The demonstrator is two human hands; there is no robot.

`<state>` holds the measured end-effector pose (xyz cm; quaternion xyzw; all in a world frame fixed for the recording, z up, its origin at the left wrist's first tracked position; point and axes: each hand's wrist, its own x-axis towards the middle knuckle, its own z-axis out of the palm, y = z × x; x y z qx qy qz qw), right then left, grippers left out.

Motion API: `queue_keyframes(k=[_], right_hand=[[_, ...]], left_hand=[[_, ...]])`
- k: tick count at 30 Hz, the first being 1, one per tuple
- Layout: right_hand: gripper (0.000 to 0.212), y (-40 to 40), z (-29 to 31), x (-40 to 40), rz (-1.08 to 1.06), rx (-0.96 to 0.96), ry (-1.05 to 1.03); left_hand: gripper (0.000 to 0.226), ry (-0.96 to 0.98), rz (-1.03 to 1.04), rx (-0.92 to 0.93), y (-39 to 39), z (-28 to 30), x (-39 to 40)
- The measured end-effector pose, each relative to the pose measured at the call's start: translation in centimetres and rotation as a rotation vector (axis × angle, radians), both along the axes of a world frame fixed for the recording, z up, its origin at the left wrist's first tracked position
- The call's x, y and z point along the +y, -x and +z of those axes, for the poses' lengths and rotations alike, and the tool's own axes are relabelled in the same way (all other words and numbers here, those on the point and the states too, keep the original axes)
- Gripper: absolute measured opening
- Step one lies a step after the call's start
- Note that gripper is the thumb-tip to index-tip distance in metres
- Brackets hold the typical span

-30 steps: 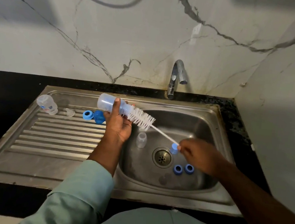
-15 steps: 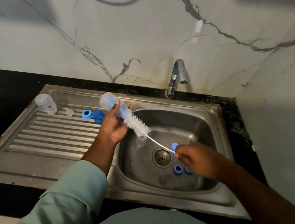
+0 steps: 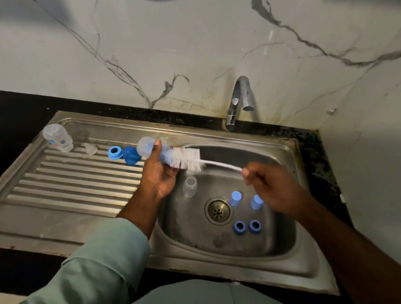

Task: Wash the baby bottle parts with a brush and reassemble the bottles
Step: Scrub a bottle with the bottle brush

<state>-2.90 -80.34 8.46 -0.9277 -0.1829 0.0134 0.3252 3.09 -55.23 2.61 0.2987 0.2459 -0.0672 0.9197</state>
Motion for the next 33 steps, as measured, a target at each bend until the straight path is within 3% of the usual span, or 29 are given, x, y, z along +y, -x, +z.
queue_keyframes(k=[2, 3, 5, 8, 10, 13, 17, 20, 26, 27, 30, 33], right_hand=[[0.025, -1.6, -0.9, -1.0, -0.128, 0.07, 0.288], [0.024, -1.4, -1.8, -1.3, -0.105, 0.163, 0.442], [0.022, 0.2, -2.8, -1.2, 0.014, 0.248, 0.548], [0.013, 2.5, -1.4, -0.2, 0.108, -0.003, 0.456], [0.019, 2.2, -0.6, -0.5, 0.014, -0.111, 0.586], [0.022, 2.2, -1.5, -1.7, -0.13, -0.304, 0.814], [0.031, 2.3, -3.3, -3.8, -0.114, -0.781, 0.639], [0.029, 2.1, -2.9, -3.8, -0.118, -0.922, 0.624], [0.02, 2.0, -4.0, -4.6, -0.073, -0.832, 0.681], [0.014, 2.0, -3.8, -4.5, -0.139, -0.798, 0.686], [0.032, 1.6, -3.0, -4.6, -0.423, -0.74, 0.685], [0.037, 1.3, -2.4, -5.2, -0.266, -0.846, 0.638]], left_hand=[[0.064, -0.057, 0.002, 0.028, -0.1, 0.1, -0.3], [0.069, -0.058, 0.008, 0.018, -0.3, 0.5, -0.4], [0.086, -0.033, 0.005, -0.024, -0.8, 1.2, -0.4], [0.079, -0.034, 0.018, -0.031, -0.9, 1.2, -0.2], [0.061, -0.065, 0.003, 0.014, -0.6, 0.8, 0.0], [0.058, -0.113, -0.047, 0.095, -0.5, 0.8, 0.6], [0.052, -0.235, -0.124, 0.226, -0.3, 0.8, 0.2], [0.054, -0.271, -0.182, 0.319, 0.0, 1.1, -0.8], [0.057, -0.03, -0.178, 0.199, -0.1, 1.6, -0.7], [0.057, -0.062, -0.185, 0.19, -0.1, 1.6, -0.7], [0.058, -0.258, -0.292, 0.234, -0.1, 1.5, -0.4], [0.057, -0.454, -0.427, 0.294, -0.2, 1.7, 0.6]])
